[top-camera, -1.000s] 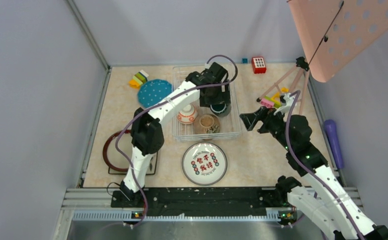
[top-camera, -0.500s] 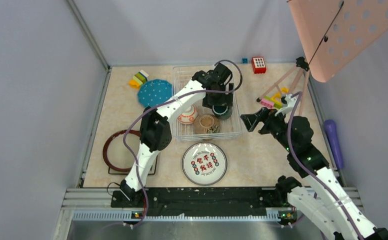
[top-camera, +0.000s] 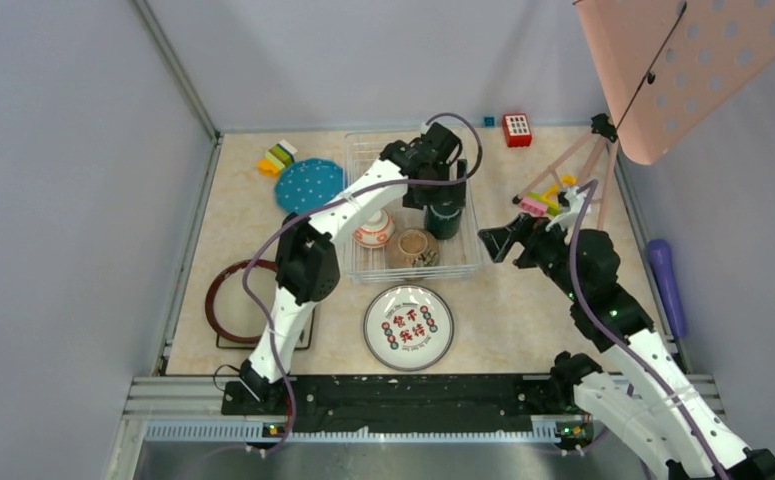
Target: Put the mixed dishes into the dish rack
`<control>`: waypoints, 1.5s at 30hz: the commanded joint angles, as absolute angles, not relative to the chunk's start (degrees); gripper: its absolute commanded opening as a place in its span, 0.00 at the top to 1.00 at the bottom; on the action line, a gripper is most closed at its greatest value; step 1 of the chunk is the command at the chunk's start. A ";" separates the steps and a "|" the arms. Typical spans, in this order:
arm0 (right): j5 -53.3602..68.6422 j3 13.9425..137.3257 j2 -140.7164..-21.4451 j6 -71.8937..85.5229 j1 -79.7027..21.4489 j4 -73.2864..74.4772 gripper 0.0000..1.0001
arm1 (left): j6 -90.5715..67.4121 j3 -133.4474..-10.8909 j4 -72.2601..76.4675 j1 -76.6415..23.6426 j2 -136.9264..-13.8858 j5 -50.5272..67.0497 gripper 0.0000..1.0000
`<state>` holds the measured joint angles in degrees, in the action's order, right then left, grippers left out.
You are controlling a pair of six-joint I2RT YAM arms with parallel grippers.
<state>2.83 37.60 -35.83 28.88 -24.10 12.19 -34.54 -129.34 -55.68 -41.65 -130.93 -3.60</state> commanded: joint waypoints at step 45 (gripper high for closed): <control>-9.50 43.40 -61.97 38.71 -30.81 18.94 1.00 | -32.89 -58.31 -15.46 -15.82 -81.38 11.18 0.20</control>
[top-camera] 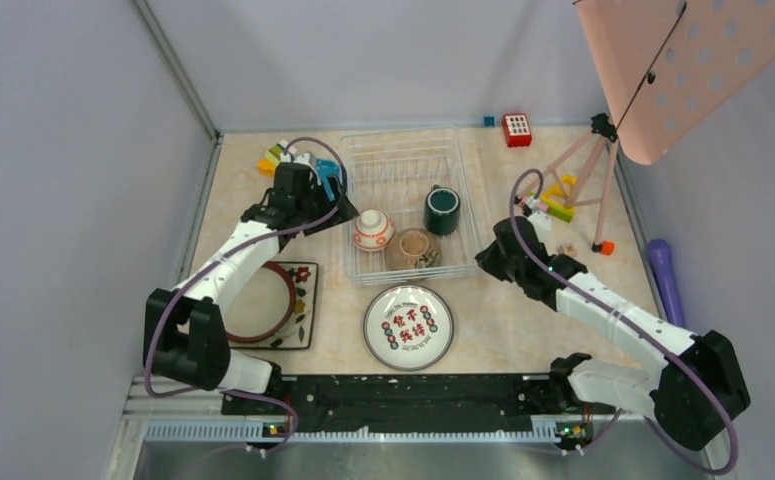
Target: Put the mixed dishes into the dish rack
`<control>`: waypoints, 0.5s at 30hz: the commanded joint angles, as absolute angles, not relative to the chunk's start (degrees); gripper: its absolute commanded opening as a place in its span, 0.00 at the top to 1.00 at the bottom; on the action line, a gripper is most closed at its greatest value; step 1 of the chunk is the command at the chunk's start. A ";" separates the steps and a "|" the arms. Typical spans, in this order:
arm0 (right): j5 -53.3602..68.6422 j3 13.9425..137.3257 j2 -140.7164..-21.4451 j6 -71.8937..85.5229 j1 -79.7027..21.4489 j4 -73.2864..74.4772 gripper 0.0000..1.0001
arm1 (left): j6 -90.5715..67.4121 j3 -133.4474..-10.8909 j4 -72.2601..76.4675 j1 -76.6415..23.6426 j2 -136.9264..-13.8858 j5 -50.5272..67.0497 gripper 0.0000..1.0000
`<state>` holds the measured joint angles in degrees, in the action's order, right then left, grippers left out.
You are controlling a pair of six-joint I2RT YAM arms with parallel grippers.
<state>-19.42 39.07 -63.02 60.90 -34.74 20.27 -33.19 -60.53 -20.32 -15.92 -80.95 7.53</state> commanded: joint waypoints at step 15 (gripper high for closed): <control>7.66 52.76 -70.64 16.07 -15.24 23.15 1.00 | -35.82 -54.95 -8.91 -15.91 -86.93 16.25 0.76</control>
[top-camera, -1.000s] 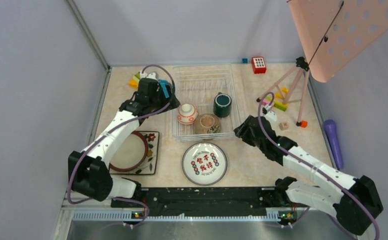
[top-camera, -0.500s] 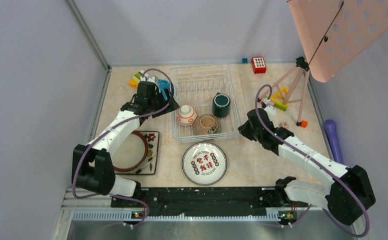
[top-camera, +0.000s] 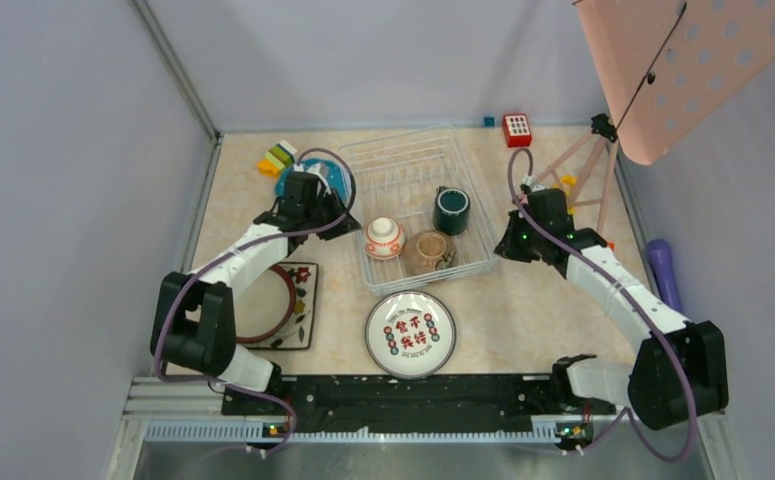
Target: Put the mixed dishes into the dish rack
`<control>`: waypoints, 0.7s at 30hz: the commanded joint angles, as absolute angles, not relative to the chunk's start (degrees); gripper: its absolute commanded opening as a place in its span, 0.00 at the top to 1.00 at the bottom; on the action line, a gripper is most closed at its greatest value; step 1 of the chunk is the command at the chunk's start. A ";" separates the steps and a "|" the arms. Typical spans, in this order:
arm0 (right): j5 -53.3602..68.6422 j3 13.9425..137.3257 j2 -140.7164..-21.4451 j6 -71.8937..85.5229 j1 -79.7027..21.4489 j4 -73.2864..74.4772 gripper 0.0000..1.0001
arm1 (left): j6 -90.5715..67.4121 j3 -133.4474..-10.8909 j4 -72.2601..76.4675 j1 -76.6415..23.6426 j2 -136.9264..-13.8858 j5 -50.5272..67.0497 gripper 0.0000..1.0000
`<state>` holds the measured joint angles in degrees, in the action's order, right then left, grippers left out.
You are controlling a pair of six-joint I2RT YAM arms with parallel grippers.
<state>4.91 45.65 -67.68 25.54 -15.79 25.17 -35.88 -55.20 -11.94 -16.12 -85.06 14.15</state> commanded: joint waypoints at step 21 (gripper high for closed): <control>3.14 63.43 -80.57 19.59 -11.38 20.40 1.00 | -44.13 -43.66 -0.48 -26.03 -76.21 11.76 1.00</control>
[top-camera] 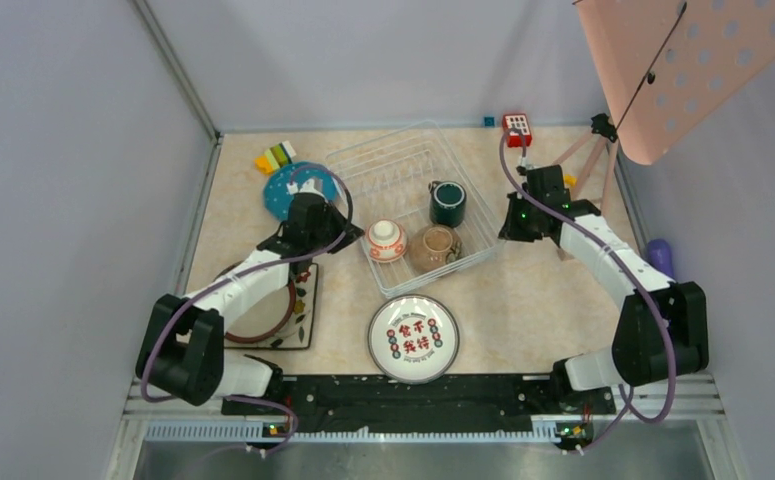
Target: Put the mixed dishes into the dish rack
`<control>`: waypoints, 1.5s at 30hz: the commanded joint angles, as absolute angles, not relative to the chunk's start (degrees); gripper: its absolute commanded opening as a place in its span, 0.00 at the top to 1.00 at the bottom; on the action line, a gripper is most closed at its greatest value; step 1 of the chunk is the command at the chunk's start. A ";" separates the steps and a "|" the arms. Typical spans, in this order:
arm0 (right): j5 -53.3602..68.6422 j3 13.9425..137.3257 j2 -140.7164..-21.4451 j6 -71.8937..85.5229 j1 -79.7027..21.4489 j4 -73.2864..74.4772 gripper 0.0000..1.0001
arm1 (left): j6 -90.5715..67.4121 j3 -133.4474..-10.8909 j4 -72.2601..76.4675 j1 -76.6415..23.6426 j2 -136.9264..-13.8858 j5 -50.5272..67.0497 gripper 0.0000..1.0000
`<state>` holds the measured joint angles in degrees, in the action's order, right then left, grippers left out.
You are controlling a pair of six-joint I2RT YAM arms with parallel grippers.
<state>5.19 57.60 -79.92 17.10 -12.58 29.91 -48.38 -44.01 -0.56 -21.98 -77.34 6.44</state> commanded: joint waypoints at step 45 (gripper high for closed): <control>10.68 49.20 -53.84 29.05 -9.66 24.22 0.25 | -42.33 -24.73 -15.34 -35.23 -60.58 25.56 0.37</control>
<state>7.86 49.19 -56.97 27.70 -9.21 26.04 -40.38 -25.61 -18.28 -34.46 -60.77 21.93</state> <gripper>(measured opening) 0.758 0.634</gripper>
